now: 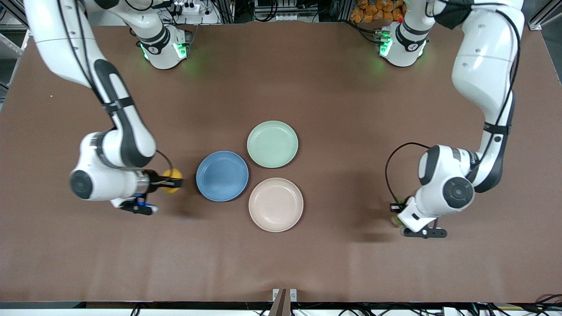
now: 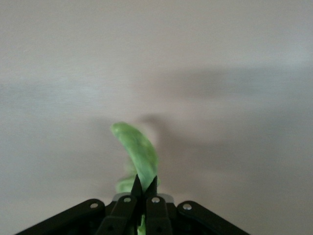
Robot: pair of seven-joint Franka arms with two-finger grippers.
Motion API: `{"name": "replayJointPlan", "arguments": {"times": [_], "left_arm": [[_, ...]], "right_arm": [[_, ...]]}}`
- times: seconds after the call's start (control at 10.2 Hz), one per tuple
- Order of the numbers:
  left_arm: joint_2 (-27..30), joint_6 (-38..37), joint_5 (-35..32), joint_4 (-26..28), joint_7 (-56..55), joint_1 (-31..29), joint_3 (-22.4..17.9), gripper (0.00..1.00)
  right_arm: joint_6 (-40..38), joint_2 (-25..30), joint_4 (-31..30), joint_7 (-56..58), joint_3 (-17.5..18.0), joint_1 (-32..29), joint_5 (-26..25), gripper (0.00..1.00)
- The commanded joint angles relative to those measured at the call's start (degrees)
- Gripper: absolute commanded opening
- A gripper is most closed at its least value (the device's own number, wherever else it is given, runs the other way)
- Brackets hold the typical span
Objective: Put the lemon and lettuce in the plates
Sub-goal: 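Carry the lemon to the blue plate while the left gripper carries the lettuce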
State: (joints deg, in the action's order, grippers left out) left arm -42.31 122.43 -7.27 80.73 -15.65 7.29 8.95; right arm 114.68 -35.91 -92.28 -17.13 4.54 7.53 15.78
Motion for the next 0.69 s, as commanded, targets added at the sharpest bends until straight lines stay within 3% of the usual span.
{"name": "replayJointPlan", "arguments": {"times": [0.0,0.3,0.39,0.49,0.59], "left_arm": [[2.49,-1.5,2.94,1.01,-8.91,4.2,2.63,0.0],[1.7,3.13,3.75,-1.89,-22.19,12.1,3.79,0.0],[0.66,6.38,4.8,-1.8,-26.23,14.22,3.88,0.0],[-0.48,10.68,5.76,-1.8,-30.62,17.63,3.71,0.0],[-1.8,15.07,5.86,-1.8,-34.67,19.49,3.7,0.0]], "right_arm": [[3.6,-3.46,3.34,-7.03,1.35,4.14,1.71,0.0],[6.59,-6.0,3.08,-8.27,1.53,6.79,2.06,0.0],[7.05,-6.79,3.08,-8.19,1.53,6.8,3.46,0.08],[6.96,-6.8,3.25,-8.36,1.53,6.8,4.25,0.74],[6.7,-6.63,3.42,-8.27,1.53,6.88,4.26,1.0]]}}
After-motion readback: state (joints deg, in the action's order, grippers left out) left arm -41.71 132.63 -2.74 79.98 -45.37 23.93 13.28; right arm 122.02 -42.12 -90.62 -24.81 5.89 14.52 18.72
